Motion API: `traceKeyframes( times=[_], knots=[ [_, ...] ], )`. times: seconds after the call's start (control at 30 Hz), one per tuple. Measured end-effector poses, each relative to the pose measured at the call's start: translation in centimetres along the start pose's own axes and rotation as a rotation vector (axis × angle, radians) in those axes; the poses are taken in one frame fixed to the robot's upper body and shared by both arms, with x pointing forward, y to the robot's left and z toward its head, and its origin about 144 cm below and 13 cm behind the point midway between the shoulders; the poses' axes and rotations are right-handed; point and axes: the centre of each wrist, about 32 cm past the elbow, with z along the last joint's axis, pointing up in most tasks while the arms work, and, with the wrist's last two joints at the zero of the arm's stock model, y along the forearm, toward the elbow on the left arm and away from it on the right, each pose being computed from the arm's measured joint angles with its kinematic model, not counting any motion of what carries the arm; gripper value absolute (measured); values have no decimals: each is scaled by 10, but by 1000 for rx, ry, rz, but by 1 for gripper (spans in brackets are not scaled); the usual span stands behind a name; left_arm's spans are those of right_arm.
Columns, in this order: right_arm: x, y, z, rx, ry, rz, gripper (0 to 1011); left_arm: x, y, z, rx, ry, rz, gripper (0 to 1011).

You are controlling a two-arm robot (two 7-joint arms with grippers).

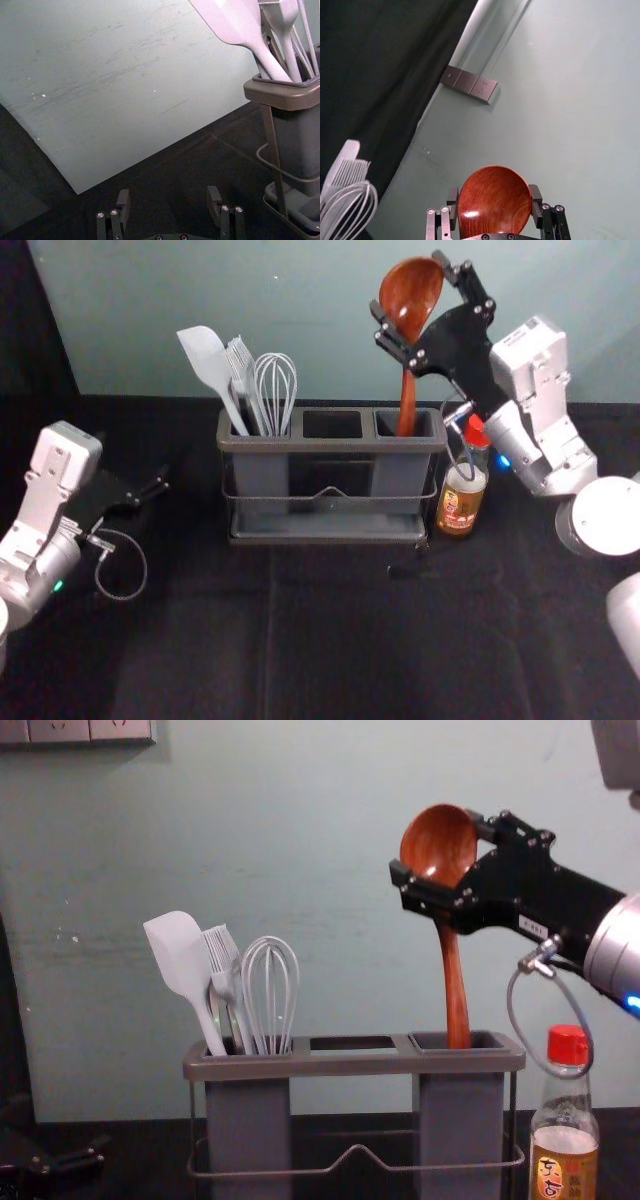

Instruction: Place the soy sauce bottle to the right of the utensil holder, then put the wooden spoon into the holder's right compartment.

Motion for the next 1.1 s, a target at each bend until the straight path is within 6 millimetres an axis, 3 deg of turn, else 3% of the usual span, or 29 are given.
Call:
traceKeyframes(
  times=[1.1],
  knots=[
    [-27, -29, -29, -83, 35, 30, 856, 0, 0, 0, 0, 0, 0, 1005]
  ],
)
